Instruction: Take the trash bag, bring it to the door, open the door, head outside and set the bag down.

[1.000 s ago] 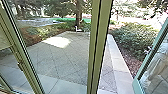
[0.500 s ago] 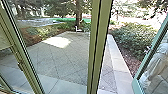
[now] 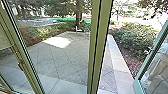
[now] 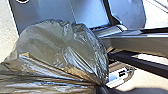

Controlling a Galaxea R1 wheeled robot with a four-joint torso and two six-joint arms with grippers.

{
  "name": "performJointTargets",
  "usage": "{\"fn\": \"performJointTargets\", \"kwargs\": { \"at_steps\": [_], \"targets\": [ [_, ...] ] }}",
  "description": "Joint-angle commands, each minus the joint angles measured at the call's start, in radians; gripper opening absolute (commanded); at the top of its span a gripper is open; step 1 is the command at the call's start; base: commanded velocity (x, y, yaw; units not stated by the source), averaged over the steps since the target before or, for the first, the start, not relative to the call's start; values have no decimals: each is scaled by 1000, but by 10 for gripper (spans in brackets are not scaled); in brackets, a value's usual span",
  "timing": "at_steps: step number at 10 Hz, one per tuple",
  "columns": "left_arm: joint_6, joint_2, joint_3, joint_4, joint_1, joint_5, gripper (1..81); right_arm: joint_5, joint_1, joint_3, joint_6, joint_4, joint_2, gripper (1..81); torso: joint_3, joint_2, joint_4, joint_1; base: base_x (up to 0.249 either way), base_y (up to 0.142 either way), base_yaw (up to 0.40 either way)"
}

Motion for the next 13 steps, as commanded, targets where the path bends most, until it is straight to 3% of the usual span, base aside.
{"fn": "performJointTargets", "kwargs": {
  "at_steps": [1,2,5,6,7,8,9,12,13],
  "targets": [
    [3,2,5,4,-36,66,10,-55,30,-61,-2,9,42,811,0,0,196,0,0,0,0],
    [3,2,7,4,-36,66,10,-52,21,-68,-3,8,56,811,0,0,112,0,0,0,0],
    [11,-1,5,6,-39,66,10,-43,-8,-130,-2,9,99,811,0,0,212,0,0,0,0],
    [11,-1,5,14,-45,64,10,-36,-25,-167,-6,0,128,811,0,0,149,0,0,0,0],
    [10,-2,-4,20,-56,65,10,-27,-45,-206,-6,-2,169,811,0,0,179,0,0,0,0],
    [11,-1,-18,20,-65,66,10,-1,-59,-244,-6,0,209,811,0,0,198,0,0,0,0],
    [11,-1,-28,21,-72,64,10,16,-70,-285,-8,-2,246,811,0,0,206,0,0,0,0],
    [26,7,-41,21,-77,64,10,32,-84,-414,-15,-18,352,811,0,0,206,0,0,0,0],
    [37,8,-41,21,-77,64,10,40,-85,-440,-16,-25,375,811,69,0,206,0,0,0,0]
  ]
}}
